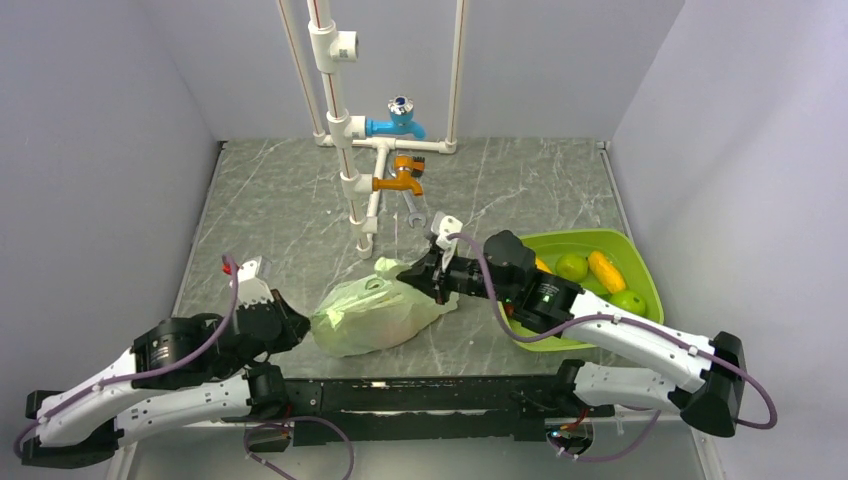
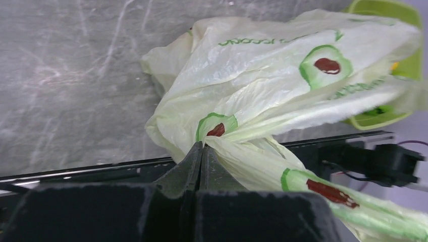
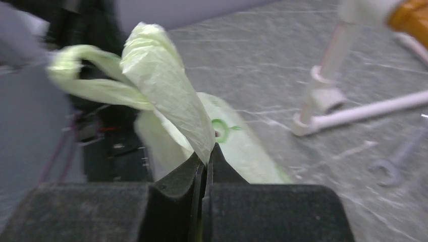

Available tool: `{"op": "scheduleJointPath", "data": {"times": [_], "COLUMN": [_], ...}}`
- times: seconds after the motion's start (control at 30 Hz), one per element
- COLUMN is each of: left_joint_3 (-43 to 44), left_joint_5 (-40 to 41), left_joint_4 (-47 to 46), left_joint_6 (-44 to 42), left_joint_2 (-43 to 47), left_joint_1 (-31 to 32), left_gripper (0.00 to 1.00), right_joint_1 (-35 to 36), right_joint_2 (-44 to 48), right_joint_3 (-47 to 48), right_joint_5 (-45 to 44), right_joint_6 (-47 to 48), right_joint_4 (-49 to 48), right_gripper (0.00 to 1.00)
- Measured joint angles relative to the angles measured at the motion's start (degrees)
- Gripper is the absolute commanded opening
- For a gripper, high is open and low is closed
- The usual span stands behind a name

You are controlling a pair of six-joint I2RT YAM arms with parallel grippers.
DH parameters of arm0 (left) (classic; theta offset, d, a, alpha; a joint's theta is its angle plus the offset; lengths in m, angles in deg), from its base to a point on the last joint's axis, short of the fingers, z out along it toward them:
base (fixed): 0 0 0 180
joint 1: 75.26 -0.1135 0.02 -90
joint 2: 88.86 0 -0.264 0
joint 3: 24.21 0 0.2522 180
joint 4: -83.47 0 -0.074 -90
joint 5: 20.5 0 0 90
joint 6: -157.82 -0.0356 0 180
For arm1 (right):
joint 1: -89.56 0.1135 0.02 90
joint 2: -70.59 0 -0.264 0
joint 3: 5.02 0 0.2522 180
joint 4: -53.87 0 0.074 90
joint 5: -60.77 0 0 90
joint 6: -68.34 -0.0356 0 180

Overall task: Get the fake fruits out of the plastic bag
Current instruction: Untie the plastic bag at the center of the board.

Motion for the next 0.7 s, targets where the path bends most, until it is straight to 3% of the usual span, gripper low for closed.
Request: {"op": "scheduleJointPath", "data": {"times": [0.1, 0.13, 0.17, 0.27, 0.33, 0.53, 0.7], "left_joint_3": [0.28, 0.59, 1.16, 4.5, 7.93, 17.22, 26.08], "left_joint_5": [0.0, -0.02, -0.11, -0.79, -1.92, -8.98, -13.77], "left_joint_4": [2.75, 3.21, 3.67, 4.63, 5.05, 3.52, 3.54], "left_joint_6": [-0.92, -1.46, -2.23, -5.4, -7.76, -18.29, -29.83], "left_joint_2": [-1.88, -2.45, -3.1, -5.05, -6.23, -8.39, -18.45], "left_joint_1": [-0.02, -0.02, -0.02, -0.02, -0.07, -0.07, -0.07], "left_gripper": [0.02, 0.11, 0.23, 0.76, 0.97, 1.0, 0.99], "right_joint_1": [-2.69, -2.95, -3.1, -3.41, -3.89, -4.61, -4.98], "right_joint_2": [0.9, 0.74, 0.5, -0.33, -0.63, -1.03, -1.14], "right_joint_3": [0.2, 0.2, 0.2, 0.2, 0.2, 0.31, 0.31], "right_joint_5": [11.74, 14.91, 16.94, 20.65, 21.03, 18.67, 15.56], "right_joint_6": [-3.78, -4.79, -5.49, -7.41, -8.5, -10.23, -12.48], "right_joint_4": [0.02, 0.22, 0.39, 1.51, 2.27, 2.45, 2.4], "right_gripper": [0.0, 0.0, 0.0, 0.0, 0.0, 0.0, 0.0]}}
